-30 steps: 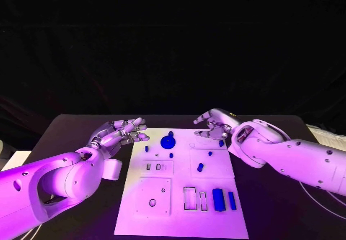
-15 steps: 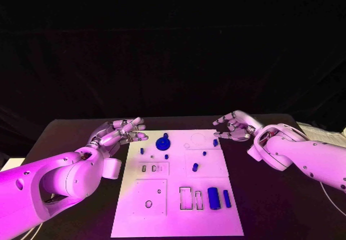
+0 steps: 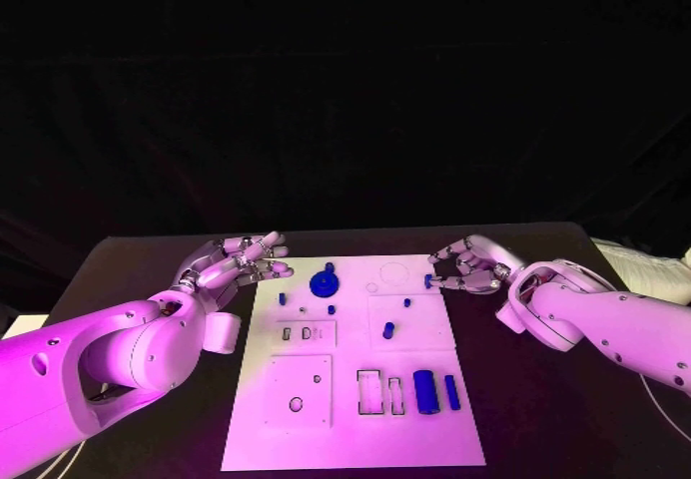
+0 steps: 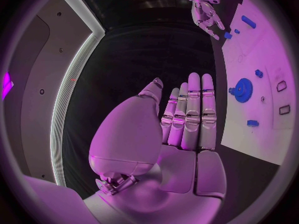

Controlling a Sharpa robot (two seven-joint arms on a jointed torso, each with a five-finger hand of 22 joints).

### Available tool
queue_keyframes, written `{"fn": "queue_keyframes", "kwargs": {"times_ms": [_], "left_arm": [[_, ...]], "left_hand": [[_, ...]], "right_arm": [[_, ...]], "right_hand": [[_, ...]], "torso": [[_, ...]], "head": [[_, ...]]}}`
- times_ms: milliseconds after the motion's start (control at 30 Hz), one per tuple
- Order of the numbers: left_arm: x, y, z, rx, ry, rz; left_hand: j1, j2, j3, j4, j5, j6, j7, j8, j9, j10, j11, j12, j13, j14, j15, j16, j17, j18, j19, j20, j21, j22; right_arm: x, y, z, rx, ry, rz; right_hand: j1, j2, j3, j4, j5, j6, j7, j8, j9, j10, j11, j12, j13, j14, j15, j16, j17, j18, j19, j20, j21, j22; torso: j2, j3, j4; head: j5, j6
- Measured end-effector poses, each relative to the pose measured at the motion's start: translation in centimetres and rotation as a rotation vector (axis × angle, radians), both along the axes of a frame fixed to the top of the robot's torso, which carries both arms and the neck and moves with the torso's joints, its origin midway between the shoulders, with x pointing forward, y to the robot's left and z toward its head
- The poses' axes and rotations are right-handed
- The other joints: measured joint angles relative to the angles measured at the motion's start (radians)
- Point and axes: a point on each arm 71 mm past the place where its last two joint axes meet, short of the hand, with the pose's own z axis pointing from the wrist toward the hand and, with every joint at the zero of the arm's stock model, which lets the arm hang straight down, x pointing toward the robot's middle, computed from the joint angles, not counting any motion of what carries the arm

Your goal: Assemble the parts on the task board

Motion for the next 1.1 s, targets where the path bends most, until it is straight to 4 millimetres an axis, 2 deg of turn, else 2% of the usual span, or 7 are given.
{"fn": "queue_keyframes", "kwargs": {"times_ms": [200,567,733,767,1100], "left_arm": [[0.0,-0.1,0.0,-0.001,0.0,-0.002],[0.0,-0.1,-0.1,-0.001,0.001,-0.002],[0.1,-0.1,-0.1,-0.001,0.001,-0.002],[0.1,-0.1,-0.1,0.0,0.001,-0.002],[0.1,-0.1,-0.1,0.0,0.001,-0.002]], "left_hand": [[0.0,0.0,0.0,0.0,0.0,0.0,0.0,0.0,0.0,0.0,0.0,0.0,0.0,0.0,0.0,0.0,0.002,0.0,0.0,0.0,0.0,0.0],[0.0,0.0,0.0,0.0,0.0,0.0,0.0,0.0,0.0,0.0,0.0,0.0,0.0,0.0,0.0,0.0,0.002,0.0,0.0,0.0,0.0,0.0],[0.0,0.0,0.0,0.0,0.0,0.0,0.0,0.0,0.0,0.0,0.0,0.0,0.0,0.0,0.0,0.0,0.002,0.0,0.0,0.0,0.0,0.0],[0.0,0.0,0.0,0.0,0.0,0.0,0.0,0.0,0.0,0.0,0.0,0.0,0.0,0.0,0.0,0.0,0.002,0.0,0.0,0.0,0.0,0.0],[0.0,0.0,0.0,0.0,0.0,0.0,0.0,0.0,0.0,0.0,0.0,0.0,0.0,0.0,0.0,0.0,0.002,0.0,0.0,0.0,0.0,0.0]], "right_arm": [[0.2,-0.2,-0.4,-0.005,0.006,-0.005],[0.6,0.2,-1.4,-0.015,0.02,-0.002],[0.7,0.3,-1.5,-0.02,0.022,0.002],[0.7,0.3,-1.5,-0.021,0.022,0.003],[0.8,0.5,-1.7,-0.029,0.026,0.012]], "right_hand": [[0.001,0.001,0.001,-0.007,0.0,0.0,0.0,0.0,0.0,0.0,0.0,0.0,0.0,0.0,0.0,0.0,0.0,0.0,0.0,0.0,0.0,0.0],[0.024,0.024,0.01,-0.029,-0.006,0.019,-0.001,0.0,0.002,0.0,0.0,0.0,0.0,0.0,0.0,0.0,0.0,0.0,0.0,0.0,0.0,0.0],[0.026,0.026,0.014,-0.039,-0.006,0.036,-0.007,0.008,0.004,0.0,0.0,0.001,0.0,0.0,0.0,0.0,0.001,0.0,0.0,0.0,0.0,0.0],[0.028,0.028,0.015,-0.04,-0.01,0.039,-0.003,0.008,0.004,0.002,-0.002,0.004,0.0,0.0,0.0,0.0,0.001,0.0,0.0,0.0,0.0,0.0],[0.032,0.033,0.025,-0.055,-0.033,0.093,-0.018,0.023,0.008,0.0,-0.014,0.01,0.0,0.003,-0.011,0.0,0.001,0.0,0.0,-0.008,0.0,0.0]], "torso": [[0.0,0.0,0.0011],[0.0,-0.0011,0.0011],[0.0,-0.0012,0.0016],[0.0,-0.0013,0.0016],[0.0,-0.0018,0.0011]], "head": [[-0.001,-0.002],[0.002,-0.005],[0.002,-0.006],[0.003,-0.006],[0.004,-0.008]]}}
